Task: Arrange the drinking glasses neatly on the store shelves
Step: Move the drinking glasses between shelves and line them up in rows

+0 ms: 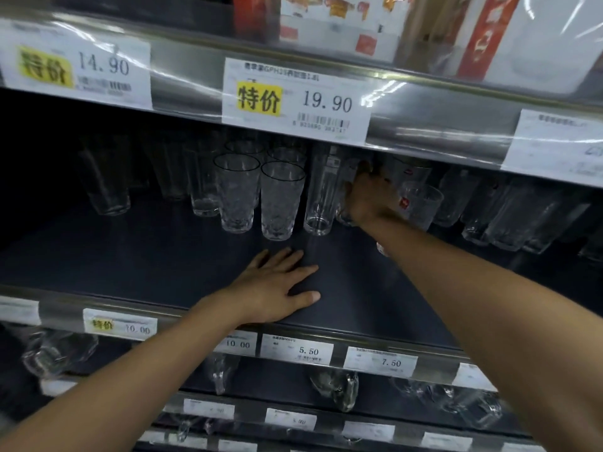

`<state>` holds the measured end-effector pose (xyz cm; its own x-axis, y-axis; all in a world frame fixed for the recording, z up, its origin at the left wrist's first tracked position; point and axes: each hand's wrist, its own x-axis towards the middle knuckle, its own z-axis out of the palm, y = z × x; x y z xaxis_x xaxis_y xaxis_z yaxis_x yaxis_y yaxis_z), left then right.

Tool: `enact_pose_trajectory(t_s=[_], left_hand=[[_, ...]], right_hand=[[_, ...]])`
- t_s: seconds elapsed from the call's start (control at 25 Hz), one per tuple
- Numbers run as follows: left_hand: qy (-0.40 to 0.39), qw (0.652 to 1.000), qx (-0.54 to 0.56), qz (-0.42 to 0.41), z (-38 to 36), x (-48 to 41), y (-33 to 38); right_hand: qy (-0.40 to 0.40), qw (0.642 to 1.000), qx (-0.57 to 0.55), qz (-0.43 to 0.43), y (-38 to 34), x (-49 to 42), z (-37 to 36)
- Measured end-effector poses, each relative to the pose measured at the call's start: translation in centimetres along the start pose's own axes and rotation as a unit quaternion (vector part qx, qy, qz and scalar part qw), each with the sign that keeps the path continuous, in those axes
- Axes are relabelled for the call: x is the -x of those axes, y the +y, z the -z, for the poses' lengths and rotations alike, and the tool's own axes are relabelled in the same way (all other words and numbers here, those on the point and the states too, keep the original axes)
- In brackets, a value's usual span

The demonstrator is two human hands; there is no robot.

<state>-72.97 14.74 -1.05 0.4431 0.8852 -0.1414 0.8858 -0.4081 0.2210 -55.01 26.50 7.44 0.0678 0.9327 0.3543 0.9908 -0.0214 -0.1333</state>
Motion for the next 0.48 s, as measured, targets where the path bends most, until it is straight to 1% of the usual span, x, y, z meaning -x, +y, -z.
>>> enact_pose_trajectory(t_s=[0.12,0.32,0.48], left_hand=[[0.002,1.0,0.01,-0.001,0.0,0.1,-0.2],[0.008,1.0,0.018,-0.006,-0.1,0.3,-0.2],[0.01,1.0,0.015,-0.008,0.1,0.4,-0.2]], right_hand=[[0.02,1.0,0.01,0.009,-0.1,0.3,0.7],[0.005,0.999,0.034,0.036,0.4,2.3,2.0],[0.011,0.997,0.043,0.07,1.2,4.4,2.7]])
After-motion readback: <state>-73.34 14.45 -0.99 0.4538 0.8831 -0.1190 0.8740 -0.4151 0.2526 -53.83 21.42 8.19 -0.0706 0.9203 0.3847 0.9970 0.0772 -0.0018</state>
